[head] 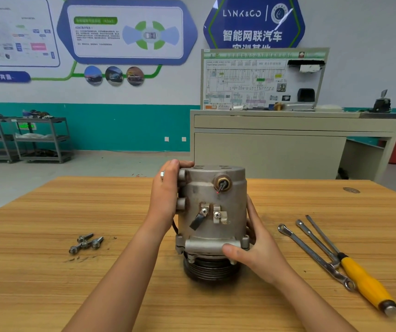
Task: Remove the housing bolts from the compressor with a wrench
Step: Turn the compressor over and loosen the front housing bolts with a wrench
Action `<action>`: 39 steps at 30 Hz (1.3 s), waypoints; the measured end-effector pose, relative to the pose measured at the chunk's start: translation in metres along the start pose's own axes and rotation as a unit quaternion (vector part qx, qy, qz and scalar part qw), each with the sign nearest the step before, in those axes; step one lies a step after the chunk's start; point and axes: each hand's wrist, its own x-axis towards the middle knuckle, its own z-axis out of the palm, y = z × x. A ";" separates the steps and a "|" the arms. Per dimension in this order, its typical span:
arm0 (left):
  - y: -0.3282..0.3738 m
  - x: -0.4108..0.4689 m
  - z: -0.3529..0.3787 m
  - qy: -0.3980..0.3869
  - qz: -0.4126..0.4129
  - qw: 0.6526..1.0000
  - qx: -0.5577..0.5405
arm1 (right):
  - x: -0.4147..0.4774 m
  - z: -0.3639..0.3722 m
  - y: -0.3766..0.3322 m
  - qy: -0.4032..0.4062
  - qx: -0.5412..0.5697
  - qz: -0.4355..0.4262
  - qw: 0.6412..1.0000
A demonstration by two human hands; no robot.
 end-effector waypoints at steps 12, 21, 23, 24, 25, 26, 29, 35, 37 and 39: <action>-0.006 0.043 0.013 0.052 -0.143 0.987 -0.045 | 0.027 0.022 -0.015 0.092 0.120 0.007 0.988; -0.019 0.067 0.015 0.102 -0.181 0.971 -0.121 | 0.057 0.030 -0.019 0.167 0.200 0.043 0.965; -0.021 0.071 0.015 0.103 -0.184 0.970 -0.121 | 0.061 0.032 -0.019 0.178 0.212 0.053 0.959; -0.021 0.073 0.015 0.101 -0.184 0.970 -0.122 | 0.062 0.033 -0.019 0.183 0.218 0.056 0.957; -0.021 0.075 0.015 0.099 -0.185 0.970 -0.124 | 0.063 0.034 -0.019 0.185 0.220 0.059 0.956; -0.022 0.077 0.015 0.098 -0.187 0.969 -0.126 | 0.064 0.035 -0.019 0.184 0.217 0.062 0.957; -0.025 0.081 0.015 0.097 -0.192 0.968 -0.128 | 0.067 0.034 -0.019 0.167 0.198 0.072 0.963; -0.036 0.098 0.019 0.090 -0.210 0.968 -0.105 | 0.081 0.029 -0.015 0.146 0.220 0.111 0.958; -0.038 0.105 0.022 0.084 -0.220 0.968 -0.090 | 0.086 0.029 -0.014 0.159 0.230 0.126 0.952; -0.040 0.111 0.026 0.075 -0.228 0.968 -0.075 | 0.090 0.029 -0.013 0.168 0.241 0.135 0.946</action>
